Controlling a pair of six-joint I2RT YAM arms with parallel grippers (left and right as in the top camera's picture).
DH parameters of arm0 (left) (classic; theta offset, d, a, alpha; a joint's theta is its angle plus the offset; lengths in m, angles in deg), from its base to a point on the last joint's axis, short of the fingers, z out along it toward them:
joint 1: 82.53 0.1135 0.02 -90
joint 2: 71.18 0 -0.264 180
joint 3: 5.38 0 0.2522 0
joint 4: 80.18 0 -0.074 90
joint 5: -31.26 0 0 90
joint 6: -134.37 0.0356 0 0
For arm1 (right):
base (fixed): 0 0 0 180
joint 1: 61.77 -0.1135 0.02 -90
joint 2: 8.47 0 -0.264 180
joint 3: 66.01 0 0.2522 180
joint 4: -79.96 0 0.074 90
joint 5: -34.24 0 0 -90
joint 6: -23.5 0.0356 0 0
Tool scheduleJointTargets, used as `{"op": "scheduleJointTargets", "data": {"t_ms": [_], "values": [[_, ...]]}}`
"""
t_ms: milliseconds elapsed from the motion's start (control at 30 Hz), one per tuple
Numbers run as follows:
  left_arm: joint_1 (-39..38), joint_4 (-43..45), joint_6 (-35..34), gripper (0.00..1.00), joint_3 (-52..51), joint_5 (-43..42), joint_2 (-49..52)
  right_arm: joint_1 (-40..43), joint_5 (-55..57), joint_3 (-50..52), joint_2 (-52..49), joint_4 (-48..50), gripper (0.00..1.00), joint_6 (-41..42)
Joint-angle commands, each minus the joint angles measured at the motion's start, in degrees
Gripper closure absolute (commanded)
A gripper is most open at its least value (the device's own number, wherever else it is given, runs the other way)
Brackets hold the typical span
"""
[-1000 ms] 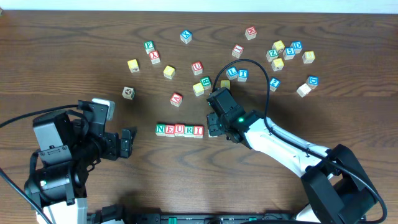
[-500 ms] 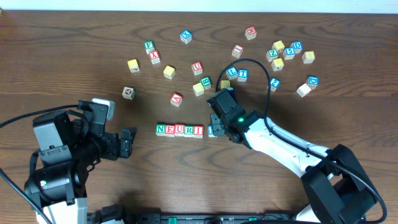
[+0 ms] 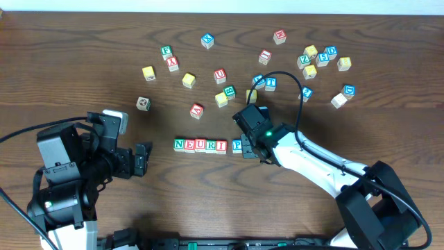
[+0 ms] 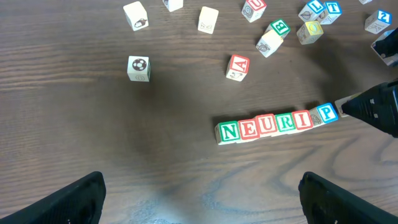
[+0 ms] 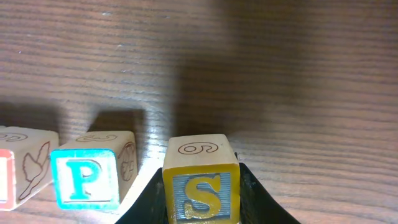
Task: Spell out NEURIPS
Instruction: 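Lower the S block to the table right of the blue P block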
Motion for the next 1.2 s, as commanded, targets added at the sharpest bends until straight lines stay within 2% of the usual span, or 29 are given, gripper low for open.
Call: {"op": "scheduleJointTargets", "data": {"t_ms": [0,333,1167], "values": [[0.3,0.2,1.0,0.02,1.1,-0.7,0.0,-0.7,-2.2,-0.8,-0.5,-0.1,0.99,1.4],[0.3,0.2,1.0,0.03,1.1,-0.7,0.0,-4.0,-2.3,-0.8,-0.5,3.9,0.99,1.8],[0.3,0.2,1.0,0.03,1.1,-0.7,0.0,-4.3,-2.4,-0.8,-0.5,3.9,0.99,2.7]]}}
